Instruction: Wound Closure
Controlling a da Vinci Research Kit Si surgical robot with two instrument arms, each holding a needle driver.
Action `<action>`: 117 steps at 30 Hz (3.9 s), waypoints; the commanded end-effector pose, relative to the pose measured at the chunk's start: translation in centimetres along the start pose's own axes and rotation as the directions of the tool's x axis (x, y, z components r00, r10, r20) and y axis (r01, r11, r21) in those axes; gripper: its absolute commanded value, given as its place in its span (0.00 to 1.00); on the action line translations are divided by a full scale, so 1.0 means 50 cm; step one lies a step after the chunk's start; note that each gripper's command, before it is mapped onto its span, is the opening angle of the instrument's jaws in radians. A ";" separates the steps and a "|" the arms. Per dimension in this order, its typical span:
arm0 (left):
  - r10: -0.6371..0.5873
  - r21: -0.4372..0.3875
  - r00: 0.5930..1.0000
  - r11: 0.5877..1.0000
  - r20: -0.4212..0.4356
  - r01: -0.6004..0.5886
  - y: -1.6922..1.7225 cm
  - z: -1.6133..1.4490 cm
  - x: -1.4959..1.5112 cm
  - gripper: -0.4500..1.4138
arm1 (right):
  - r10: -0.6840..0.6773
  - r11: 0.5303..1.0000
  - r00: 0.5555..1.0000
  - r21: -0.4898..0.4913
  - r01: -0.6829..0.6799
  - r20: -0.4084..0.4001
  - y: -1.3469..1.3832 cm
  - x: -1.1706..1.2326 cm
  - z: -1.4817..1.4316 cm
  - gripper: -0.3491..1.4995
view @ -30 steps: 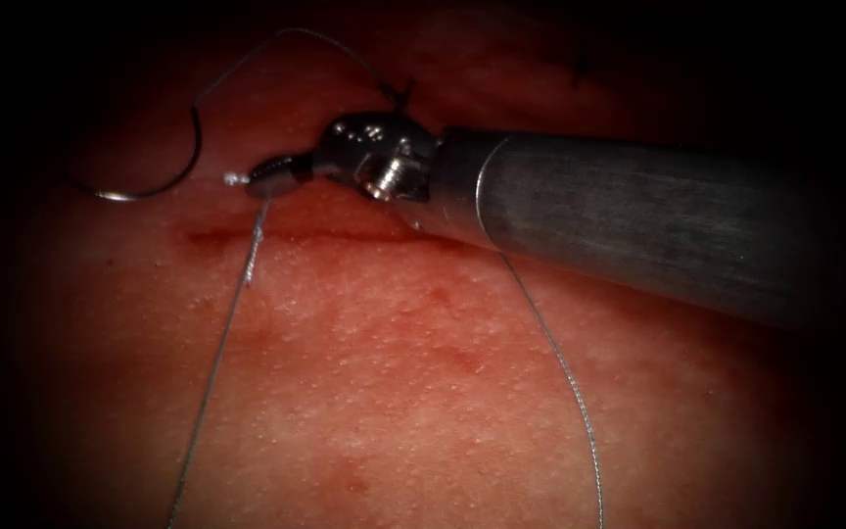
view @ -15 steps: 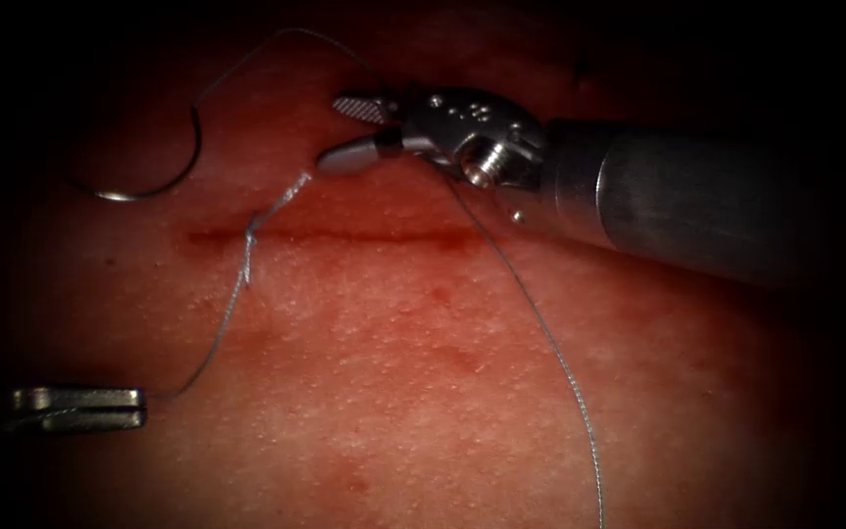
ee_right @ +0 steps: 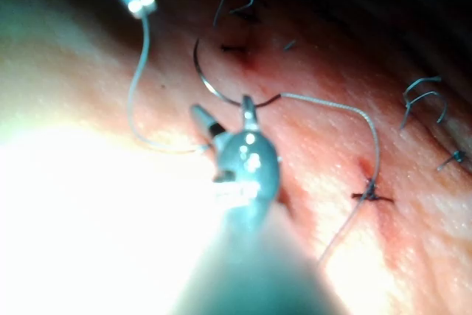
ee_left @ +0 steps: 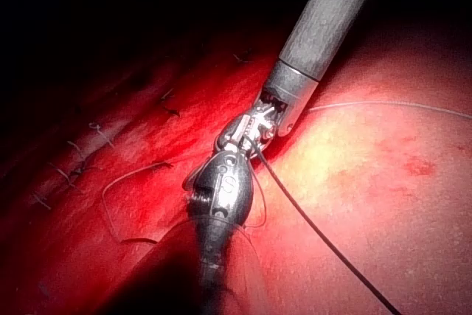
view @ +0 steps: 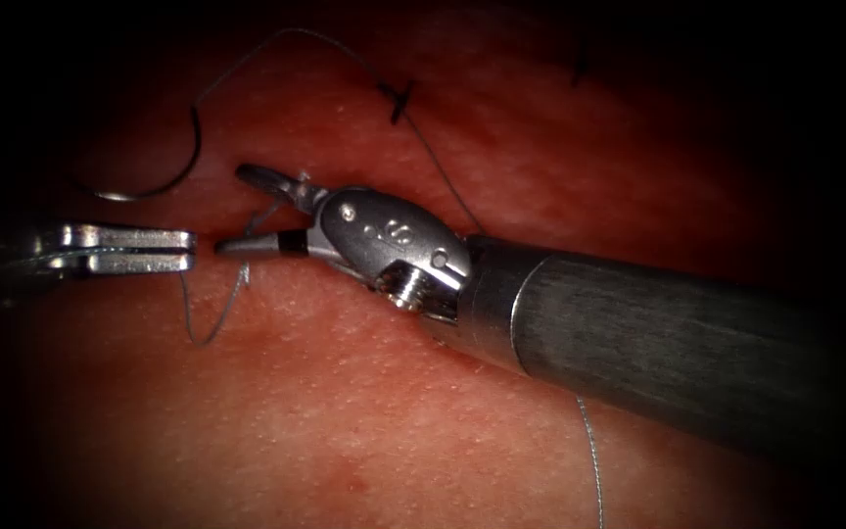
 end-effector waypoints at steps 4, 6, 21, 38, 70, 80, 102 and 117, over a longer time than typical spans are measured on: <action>-0.036 -0.025 0.998 0.999 -0.041 0.035 -0.0072 0.0067 -0.0039 0.00 | -0.023 0.999 0.998 0.043 0.026 -0.051 -0.0043 -0.0023 0.0054 0.23; -0.037 -0.025 0.998 0.999 -0.045 0.036 -0.0092 0.0077 -0.0048 0.00 | -0.029 0.998 0.998 0.061 0.032 -0.061 -0.0056 -0.0028 0.0060 0.14; -0.024 0.015 1.000 1.000 0.009 0.024 -0.0237 0.0096 -0.0223 0.00 | -0.029 0.987 0.980 0.148 0.059 -0.195 -0.0106 -0.0011 0.0060 0.00; -0.064 0.039 0.998 0.997 0.029 0.063 -0.0175 0.0019 -0.0388 0.00 | 0.098 0.994 0.904 0.074 -0.074 -0.415 -0.0048 0.0009 -0.0006 0.00; -0.035 0.055 0.999 0.998 -0.016 0.036 -0.0015 0.0007 -0.0312 0.00 | 0.712 0.516 0.660 -0.459 -0.723 -0.238 -0.0069 -0.0054 0.0040 0.62; -0.024 0.056 1.000 0.998 -0.017 0.025 -0.0037 0.0018 -0.0321 0.00 | 0.759 0.370 0.560 -0.488 -0.790 -0.331 -0.0063 -0.0125 0.0014 0.66; -0.022 0.046 1.000 0.999 -0.003 0.022 -0.0011 0.0025 -0.0315 0.00 | 0.848 0.275 0.430 -0.436 -0.857 -0.309 -0.0019 -0.0229 0.0080 0.52; -0.015 0.052 1.000 0.999 0.018 0.014 -0.0044 -0.0007 -0.0329 0.00 | 0.763 0.427 0.586 -0.467 -0.775 -0.274 -0.0070 -0.0130 0.0093 0.00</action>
